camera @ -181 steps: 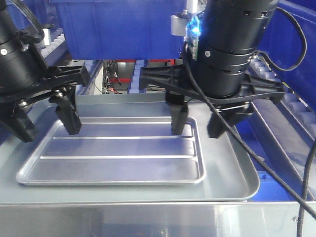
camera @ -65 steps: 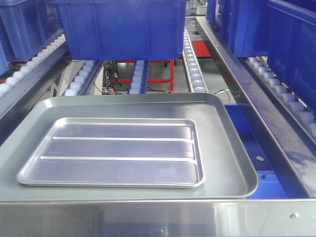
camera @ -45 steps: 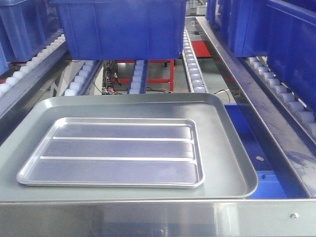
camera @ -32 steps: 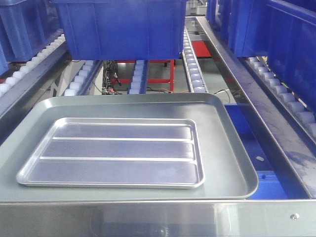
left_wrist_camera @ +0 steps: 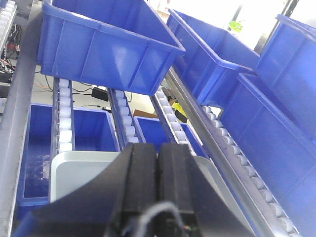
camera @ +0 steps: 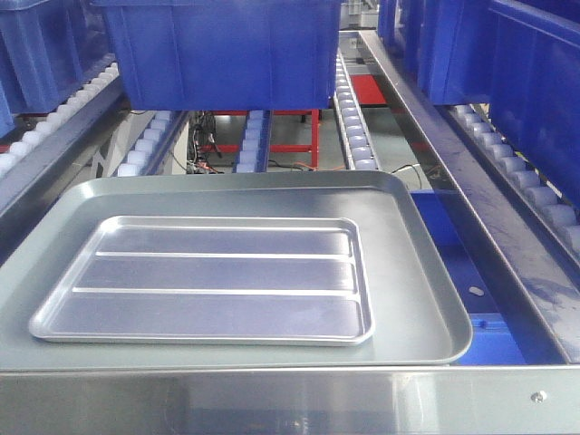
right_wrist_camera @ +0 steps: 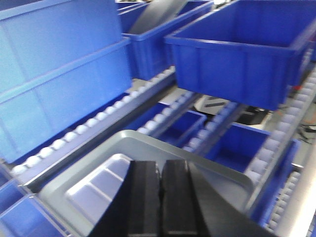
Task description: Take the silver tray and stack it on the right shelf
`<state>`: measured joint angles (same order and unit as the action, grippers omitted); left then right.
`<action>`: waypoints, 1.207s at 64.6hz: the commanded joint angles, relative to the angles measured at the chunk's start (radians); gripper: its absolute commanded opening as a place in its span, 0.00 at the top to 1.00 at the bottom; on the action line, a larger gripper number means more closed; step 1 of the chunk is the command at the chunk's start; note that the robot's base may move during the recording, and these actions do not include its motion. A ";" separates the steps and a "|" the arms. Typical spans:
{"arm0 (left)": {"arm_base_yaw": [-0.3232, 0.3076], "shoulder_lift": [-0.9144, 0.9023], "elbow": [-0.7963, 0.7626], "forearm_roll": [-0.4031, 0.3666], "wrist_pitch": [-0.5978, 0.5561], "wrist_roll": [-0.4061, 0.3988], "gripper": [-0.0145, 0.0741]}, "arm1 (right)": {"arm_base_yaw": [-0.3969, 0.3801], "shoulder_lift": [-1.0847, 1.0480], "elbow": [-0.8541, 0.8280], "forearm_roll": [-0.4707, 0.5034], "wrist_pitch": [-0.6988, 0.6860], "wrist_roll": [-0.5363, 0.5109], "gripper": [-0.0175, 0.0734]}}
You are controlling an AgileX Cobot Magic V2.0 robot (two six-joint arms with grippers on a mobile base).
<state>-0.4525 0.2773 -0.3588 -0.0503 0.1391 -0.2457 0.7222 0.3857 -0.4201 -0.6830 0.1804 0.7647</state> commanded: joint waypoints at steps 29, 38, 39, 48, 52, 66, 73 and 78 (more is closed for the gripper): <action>-0.005 0.006 -0.028 0.001 -0.086 0.001 0.95 | -0.647 -0.409 0.291 0.552 -0.164 -0.594 0.75; -0.005 0.006 -0.026 0.001 -0.086 0.001 0.95 | -0.721 -0.410 0.363 0.553 -0.288 -0.594 0.75; -0.005 0.006 -0.026 0.001 -0.086 0.001 0.95 | -0.730 -0.412 0.375 0.555 -0.300 -0.594 0.75; -0.005 0.006 -0.026 0.001 -0.086 0.001 0.95 | -0.746 -0.414 0.454 0.598 -0.370 -0.594 0.75; -0.005 0.006 -0.026 0.001 -0.086 0.001 0.95 | -0.746 -0.414 0.450 0.598 -0.361 -0.594 0.75; -0.005 0.006 -0.026 0.001 -0.086 0.001 0.95 | -0.746 -0.414 0.450 0.598 -0.367 -0.594 0.75; -0.005 0.006 -0.026 0.001 -0.086 0.001 0.95 | -0.746 -0.414 0.450 0.598 -0.367 -0.594 0.75; -0.005 0.006 -0.026 0.001 -0.086 0.001 0.95 | -0.746 -0.414 0.450 0.597 -0.367 -0.594 0.75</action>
<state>-0.4525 0.2773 -0.3588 -0.0503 0.1399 -0.2457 -0.0172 -0.0100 0.0306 -0.0875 -0.0890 0.1808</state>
